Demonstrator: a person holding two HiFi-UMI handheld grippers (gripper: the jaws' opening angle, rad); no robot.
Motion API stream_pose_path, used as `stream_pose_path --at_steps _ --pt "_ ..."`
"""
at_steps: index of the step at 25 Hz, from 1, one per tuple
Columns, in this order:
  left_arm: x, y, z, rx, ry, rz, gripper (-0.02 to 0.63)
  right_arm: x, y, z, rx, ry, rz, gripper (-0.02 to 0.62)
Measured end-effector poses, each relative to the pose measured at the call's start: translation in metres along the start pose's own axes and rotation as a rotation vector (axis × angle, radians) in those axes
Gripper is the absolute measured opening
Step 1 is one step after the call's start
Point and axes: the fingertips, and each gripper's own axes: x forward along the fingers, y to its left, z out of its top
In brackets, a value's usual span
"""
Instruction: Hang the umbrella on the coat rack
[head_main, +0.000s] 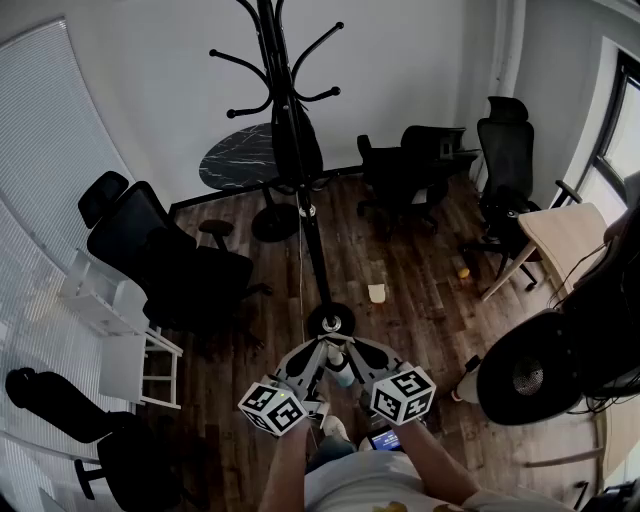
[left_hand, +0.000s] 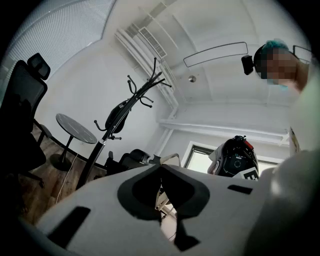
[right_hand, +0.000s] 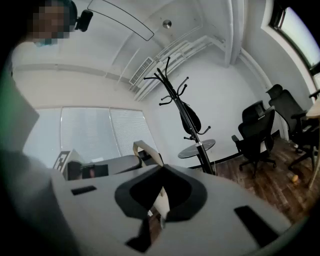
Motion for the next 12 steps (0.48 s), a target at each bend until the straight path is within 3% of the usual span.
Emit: stream_pose_path --at_steps 12 --pt "0.001 -0.007 0.017 -0.013 -0.024 -0.003 0.021 0.006 0.012 0.013 -0.028 0.025 0.056 0.012"
